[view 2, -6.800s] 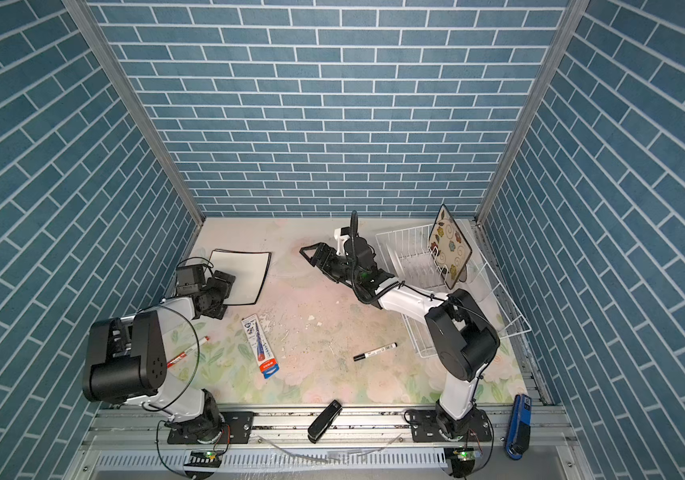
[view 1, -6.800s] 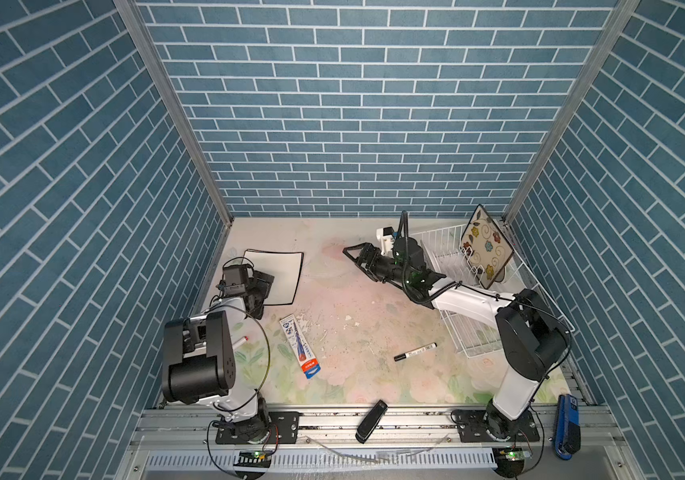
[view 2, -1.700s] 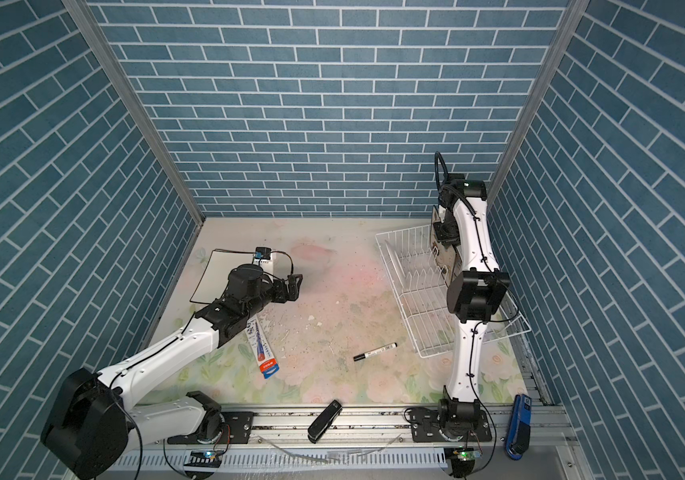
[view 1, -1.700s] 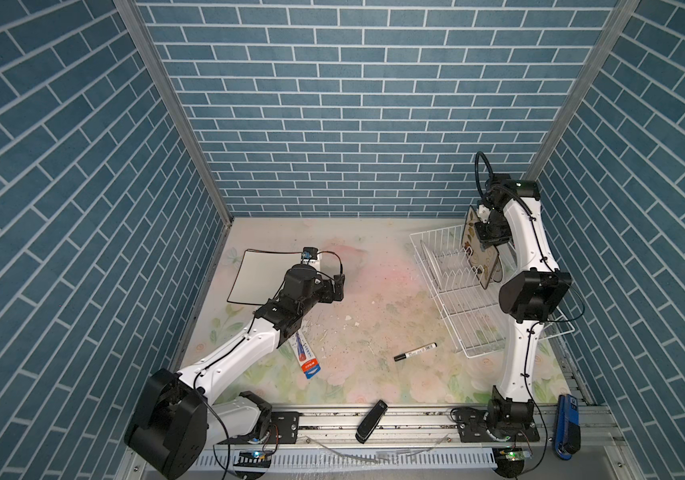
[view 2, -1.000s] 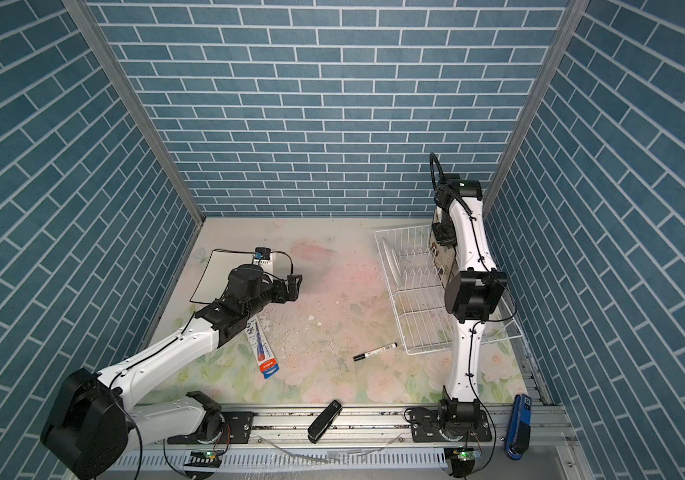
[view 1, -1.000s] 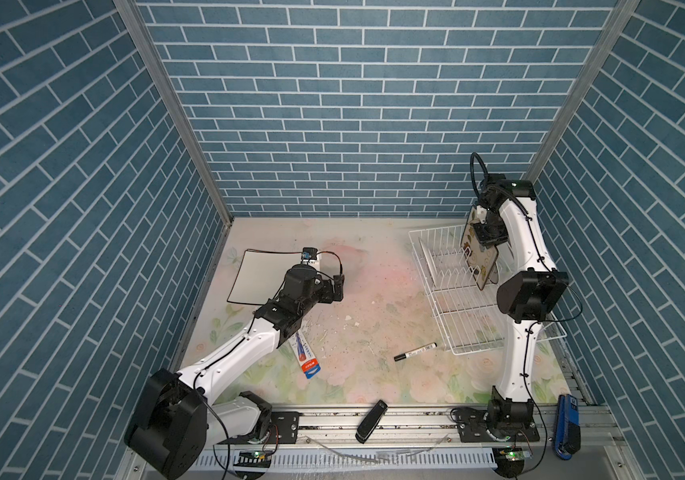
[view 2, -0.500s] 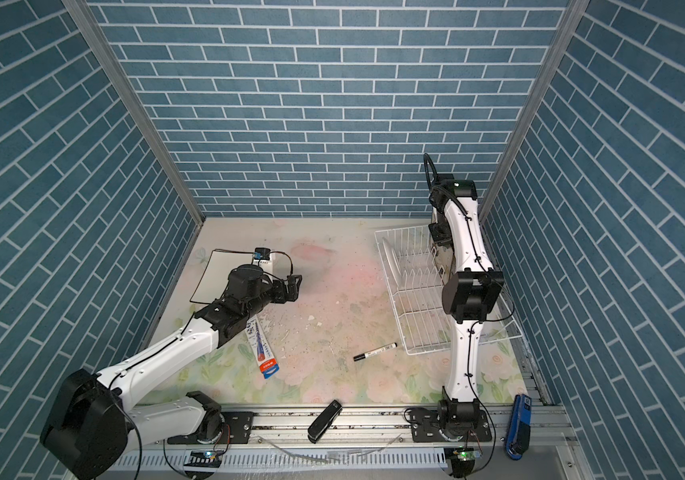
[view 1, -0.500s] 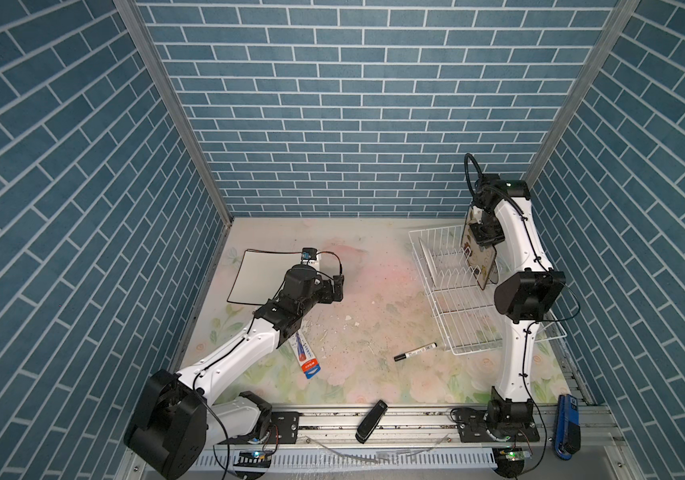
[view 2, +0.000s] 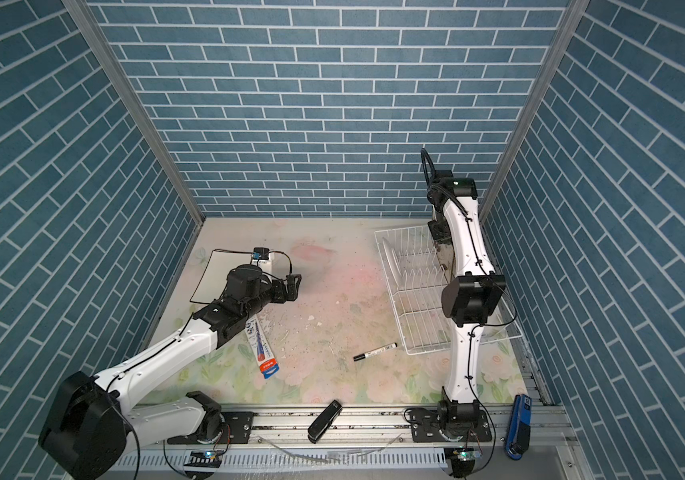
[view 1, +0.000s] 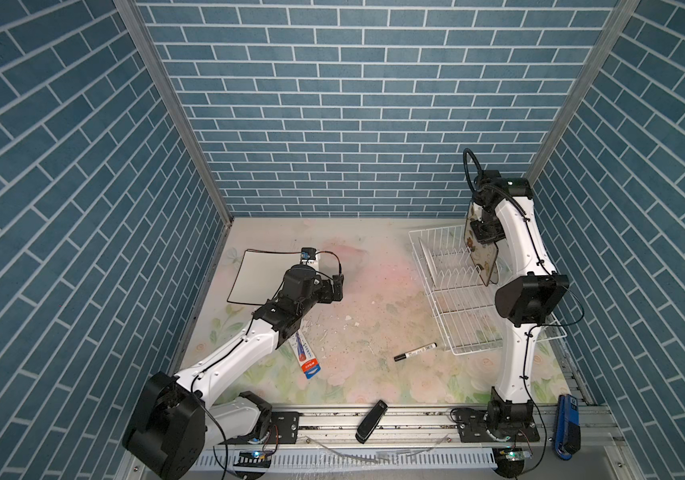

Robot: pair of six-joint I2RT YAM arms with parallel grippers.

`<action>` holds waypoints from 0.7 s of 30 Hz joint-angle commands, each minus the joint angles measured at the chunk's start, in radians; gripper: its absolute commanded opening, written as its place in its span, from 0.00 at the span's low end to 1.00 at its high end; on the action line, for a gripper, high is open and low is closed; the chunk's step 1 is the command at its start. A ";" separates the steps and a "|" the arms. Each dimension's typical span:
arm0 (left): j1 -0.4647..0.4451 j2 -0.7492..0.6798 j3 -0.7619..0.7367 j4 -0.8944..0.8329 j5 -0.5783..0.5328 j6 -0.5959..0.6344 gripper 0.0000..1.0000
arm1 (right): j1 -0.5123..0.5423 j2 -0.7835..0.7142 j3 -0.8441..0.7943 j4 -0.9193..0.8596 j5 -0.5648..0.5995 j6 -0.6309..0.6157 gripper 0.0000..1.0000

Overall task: Unload the plates from the dish rack
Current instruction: 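Lift the floral plate up out of the rack with the right gripper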

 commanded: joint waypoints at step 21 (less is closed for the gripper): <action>-0.005 -0.072 -0.053 0.014 0.037 -0.073 0.99 | 0.041 -0.184 -0.010 0.011 0.091 0.043 0.00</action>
